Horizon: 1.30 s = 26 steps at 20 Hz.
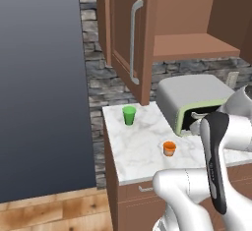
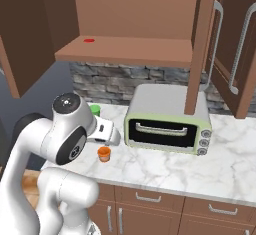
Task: Pick the yogurt and jam from the counter and place them in the cabinets closest to them.
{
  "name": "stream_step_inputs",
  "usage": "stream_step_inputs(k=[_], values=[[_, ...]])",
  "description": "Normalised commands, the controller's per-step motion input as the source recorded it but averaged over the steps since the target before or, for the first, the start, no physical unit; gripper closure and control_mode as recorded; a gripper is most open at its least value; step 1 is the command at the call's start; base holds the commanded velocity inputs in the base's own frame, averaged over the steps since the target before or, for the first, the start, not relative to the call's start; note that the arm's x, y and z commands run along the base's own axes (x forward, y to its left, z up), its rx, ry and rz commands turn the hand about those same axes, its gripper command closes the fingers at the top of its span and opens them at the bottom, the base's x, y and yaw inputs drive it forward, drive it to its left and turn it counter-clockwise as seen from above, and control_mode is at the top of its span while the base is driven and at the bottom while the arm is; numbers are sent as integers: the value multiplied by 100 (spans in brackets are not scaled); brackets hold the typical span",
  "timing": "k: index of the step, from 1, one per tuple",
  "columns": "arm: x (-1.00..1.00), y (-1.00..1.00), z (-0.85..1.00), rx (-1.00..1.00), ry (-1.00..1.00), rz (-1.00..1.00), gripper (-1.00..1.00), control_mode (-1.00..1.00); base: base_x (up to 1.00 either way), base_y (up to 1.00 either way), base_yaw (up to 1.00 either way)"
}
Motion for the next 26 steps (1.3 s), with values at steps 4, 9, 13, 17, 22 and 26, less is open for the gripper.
stream_step_inputs(k=[4,9,13,17,22,26], values=[[0,15,-34,0,0,0,-100,-100,0,0,0],[0,17,-36,0,0,0,-100,-100,0,0,0],[3,17,-35,0,-2,0,-100,-100,0,0,0],[9,17,-33,0,-3,0,-100,-100,0,0,0],[18,16,-30,0,-7,0,-100,-100,0,0,0],[23,12,-28,0,-12,0,-100,-100,0,0,0]])
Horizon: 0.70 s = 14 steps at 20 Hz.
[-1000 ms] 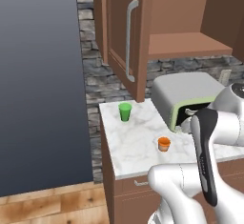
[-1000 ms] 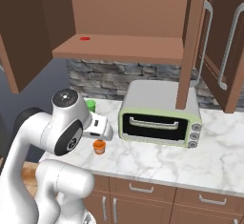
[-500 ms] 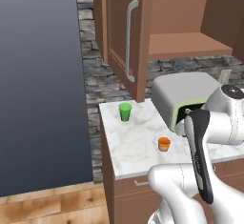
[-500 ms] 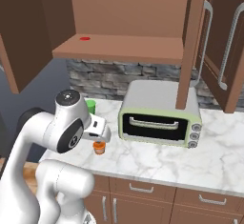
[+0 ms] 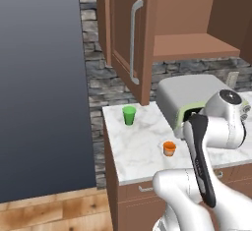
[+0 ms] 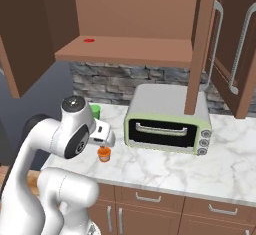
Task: Pick the yogurt and jam from the counter and place them in the cabinets closest to them.
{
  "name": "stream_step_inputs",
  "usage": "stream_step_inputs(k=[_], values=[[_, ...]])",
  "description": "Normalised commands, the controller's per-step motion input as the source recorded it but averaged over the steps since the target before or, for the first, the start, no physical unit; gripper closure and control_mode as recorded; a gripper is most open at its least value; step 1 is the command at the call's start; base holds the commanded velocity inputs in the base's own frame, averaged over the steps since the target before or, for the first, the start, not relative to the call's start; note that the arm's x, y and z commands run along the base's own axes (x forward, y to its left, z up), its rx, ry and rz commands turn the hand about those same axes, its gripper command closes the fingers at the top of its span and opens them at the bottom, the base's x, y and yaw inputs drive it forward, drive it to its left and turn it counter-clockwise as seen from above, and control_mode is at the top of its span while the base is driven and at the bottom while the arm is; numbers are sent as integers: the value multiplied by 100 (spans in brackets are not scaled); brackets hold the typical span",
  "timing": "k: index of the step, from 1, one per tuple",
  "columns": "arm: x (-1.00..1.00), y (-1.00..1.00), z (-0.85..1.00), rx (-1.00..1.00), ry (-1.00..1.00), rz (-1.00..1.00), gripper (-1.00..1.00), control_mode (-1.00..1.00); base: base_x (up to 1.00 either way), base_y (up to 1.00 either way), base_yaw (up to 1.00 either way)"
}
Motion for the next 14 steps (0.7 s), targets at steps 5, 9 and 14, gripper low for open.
stream_step_inputs(k=[5,9,14], values=[[23,11,-30,0,-12,0,-100,-100,0,0,0],[17,13,-36,0,-6,0,-100,-100,0,0,0],[13,9,-39,0,-3,0,-100,-100,0,0,0]])
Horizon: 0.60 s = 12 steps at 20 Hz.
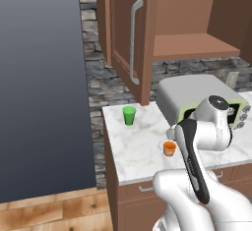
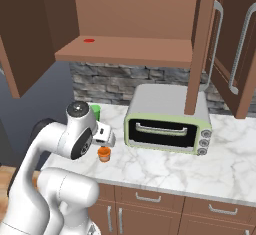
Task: Pick the yogurt and jam from the counter and place them in the cabinets closest to them.
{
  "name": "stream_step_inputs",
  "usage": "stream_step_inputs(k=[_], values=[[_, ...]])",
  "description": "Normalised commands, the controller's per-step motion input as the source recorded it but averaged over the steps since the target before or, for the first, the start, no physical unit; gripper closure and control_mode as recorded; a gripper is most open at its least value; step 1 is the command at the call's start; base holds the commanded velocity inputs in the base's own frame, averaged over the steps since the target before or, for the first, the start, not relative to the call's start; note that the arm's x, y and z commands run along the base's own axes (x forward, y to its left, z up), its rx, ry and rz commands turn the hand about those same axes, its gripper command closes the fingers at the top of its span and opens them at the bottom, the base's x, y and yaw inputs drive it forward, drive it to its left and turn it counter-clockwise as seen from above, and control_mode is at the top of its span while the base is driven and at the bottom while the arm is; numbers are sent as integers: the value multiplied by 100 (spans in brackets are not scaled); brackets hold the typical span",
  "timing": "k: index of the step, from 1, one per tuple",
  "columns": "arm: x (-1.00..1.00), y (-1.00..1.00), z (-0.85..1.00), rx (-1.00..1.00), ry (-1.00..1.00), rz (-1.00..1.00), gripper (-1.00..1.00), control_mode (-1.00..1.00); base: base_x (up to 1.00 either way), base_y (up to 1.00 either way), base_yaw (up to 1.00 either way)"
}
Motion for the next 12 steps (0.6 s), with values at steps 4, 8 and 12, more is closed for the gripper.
stream_step_inputs(k=[4,8,12], values=[[14,5,-39,-2,-3,0,-100,-100,0,0,0],[18,2,-40,-3,-3,0,-100,-100,0,0,0],[25,0,-40,-5,-2,0,-100,-100,0,0,0]])
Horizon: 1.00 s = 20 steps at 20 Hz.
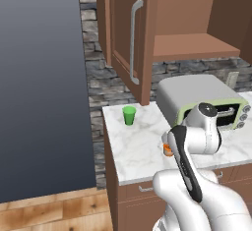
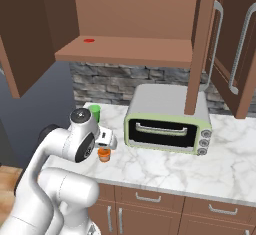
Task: Pick the yogurt and jam from the counter and place them in the cabinets closest to them.
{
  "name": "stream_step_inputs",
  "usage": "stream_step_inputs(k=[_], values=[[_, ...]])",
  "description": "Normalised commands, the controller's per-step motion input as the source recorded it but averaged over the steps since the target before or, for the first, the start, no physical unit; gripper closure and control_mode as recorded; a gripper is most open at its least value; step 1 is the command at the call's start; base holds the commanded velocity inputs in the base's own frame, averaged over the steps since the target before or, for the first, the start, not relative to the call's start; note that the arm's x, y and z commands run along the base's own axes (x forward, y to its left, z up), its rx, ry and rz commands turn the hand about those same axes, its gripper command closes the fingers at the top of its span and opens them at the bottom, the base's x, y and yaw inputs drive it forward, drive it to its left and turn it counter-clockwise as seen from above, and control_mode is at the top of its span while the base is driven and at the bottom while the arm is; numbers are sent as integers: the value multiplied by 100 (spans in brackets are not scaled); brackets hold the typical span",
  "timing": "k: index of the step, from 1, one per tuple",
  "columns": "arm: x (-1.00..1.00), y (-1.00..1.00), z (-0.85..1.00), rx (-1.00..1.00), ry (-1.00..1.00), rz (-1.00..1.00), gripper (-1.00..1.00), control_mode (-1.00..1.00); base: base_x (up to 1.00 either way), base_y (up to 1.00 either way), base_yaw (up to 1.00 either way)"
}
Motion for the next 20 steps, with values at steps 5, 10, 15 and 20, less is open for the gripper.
stream_step_inputs(k=[5,10,15,20], values=[[27,0,-36,-3,-3,0,-100,-100,0,0,0],[25,0,-35,-1,-2,0,-100,-100,0,0,0],[6,0,-43,0,-1,0,-100,-100,0,0,0],[0,0,-41,0,-1,0,-100,-100,0,0,0]])
